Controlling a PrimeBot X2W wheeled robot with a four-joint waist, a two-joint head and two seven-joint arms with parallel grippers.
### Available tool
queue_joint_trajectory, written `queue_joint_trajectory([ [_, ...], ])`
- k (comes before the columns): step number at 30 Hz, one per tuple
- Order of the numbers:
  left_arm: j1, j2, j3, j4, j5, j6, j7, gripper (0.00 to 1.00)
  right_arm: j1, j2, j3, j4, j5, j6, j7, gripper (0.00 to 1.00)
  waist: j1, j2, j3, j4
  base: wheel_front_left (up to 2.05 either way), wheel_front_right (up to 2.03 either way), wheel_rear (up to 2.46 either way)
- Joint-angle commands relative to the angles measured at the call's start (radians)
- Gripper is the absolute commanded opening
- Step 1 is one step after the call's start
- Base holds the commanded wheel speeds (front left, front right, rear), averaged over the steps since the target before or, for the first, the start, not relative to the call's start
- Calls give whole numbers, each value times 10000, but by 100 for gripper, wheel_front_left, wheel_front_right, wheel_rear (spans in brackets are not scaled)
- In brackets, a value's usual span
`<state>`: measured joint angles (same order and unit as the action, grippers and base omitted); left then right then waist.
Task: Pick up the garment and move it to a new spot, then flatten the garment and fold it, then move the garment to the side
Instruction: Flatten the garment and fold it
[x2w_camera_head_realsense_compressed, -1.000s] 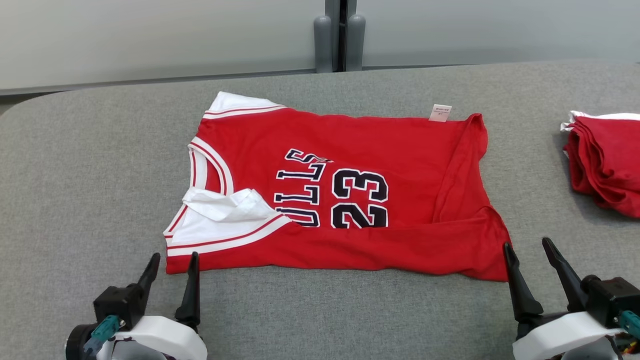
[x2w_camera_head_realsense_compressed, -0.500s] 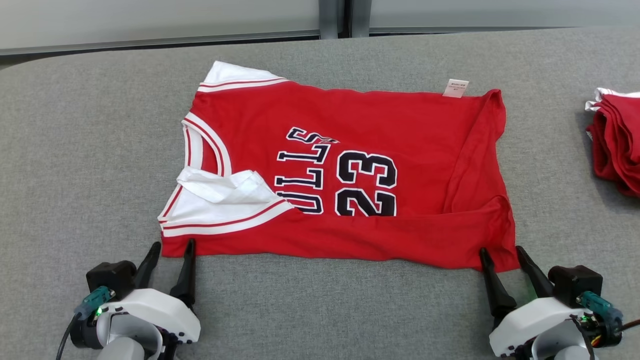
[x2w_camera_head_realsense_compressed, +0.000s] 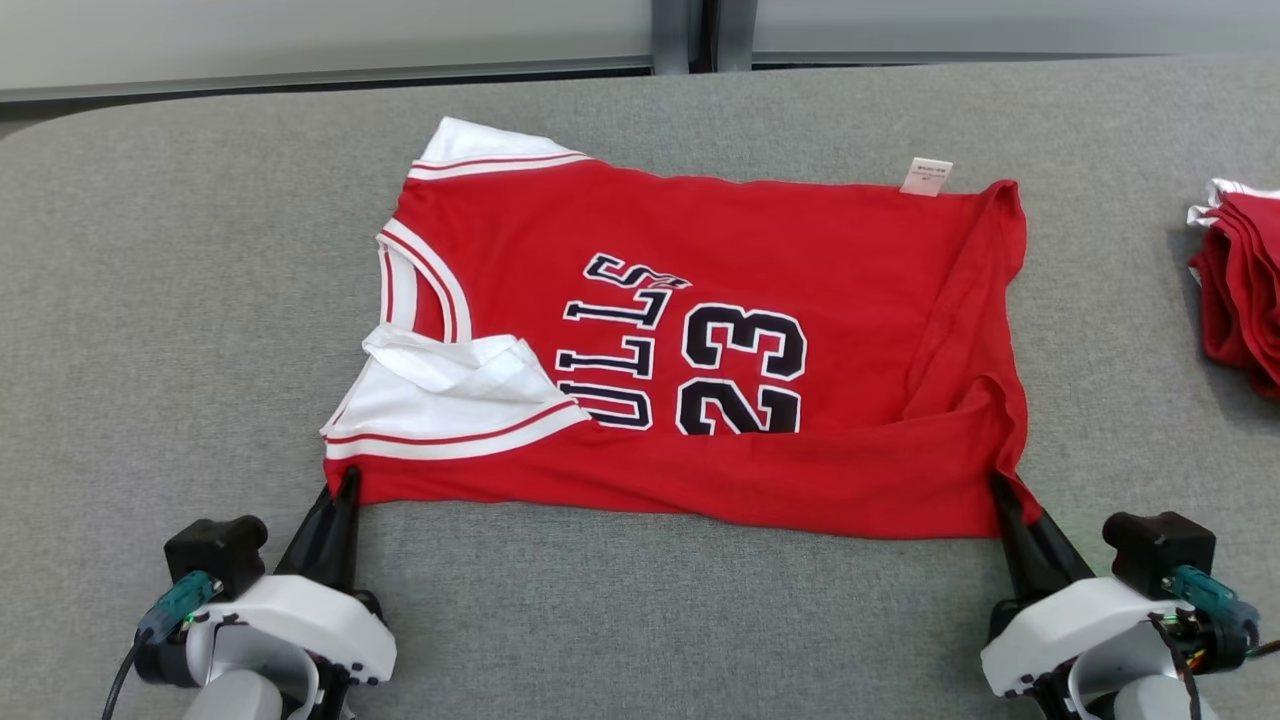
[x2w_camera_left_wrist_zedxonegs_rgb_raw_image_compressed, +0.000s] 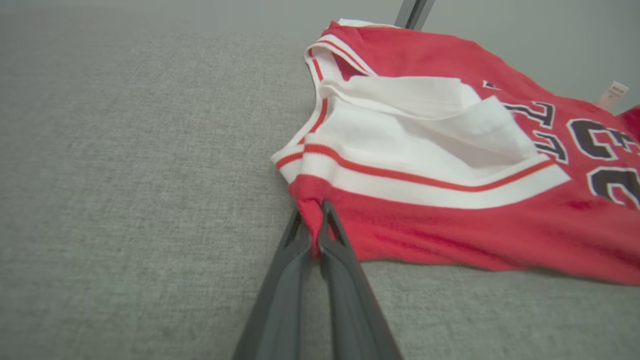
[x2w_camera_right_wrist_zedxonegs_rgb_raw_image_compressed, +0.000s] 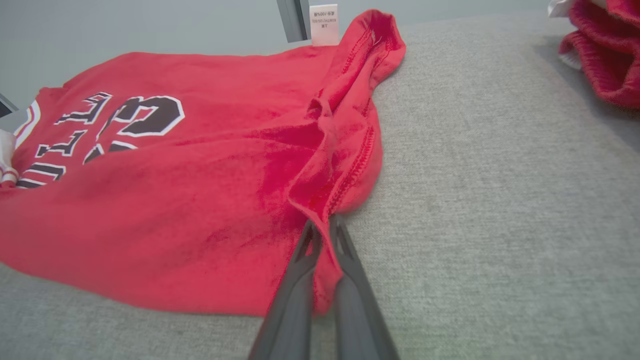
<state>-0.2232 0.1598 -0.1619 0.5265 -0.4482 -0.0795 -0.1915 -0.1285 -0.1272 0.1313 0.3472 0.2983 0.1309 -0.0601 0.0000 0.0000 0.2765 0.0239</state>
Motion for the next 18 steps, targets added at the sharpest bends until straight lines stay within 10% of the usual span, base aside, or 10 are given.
queue_joint_trajectory([
  [1, 234, 174, 84, -222, 54, 124, -78, 0, 161, -95, -97, -211, -92, -4, 89, 0, 0, 0, -121, 93, 0, 0, 0],
  [18, 3853, 515, -195, -3637, -455, 955, 2257, 0, 3156, -213, -1384, -2193, 125, -12, 1667, 0, 0, 0, -1364, 518, 0, 0, 0],
])
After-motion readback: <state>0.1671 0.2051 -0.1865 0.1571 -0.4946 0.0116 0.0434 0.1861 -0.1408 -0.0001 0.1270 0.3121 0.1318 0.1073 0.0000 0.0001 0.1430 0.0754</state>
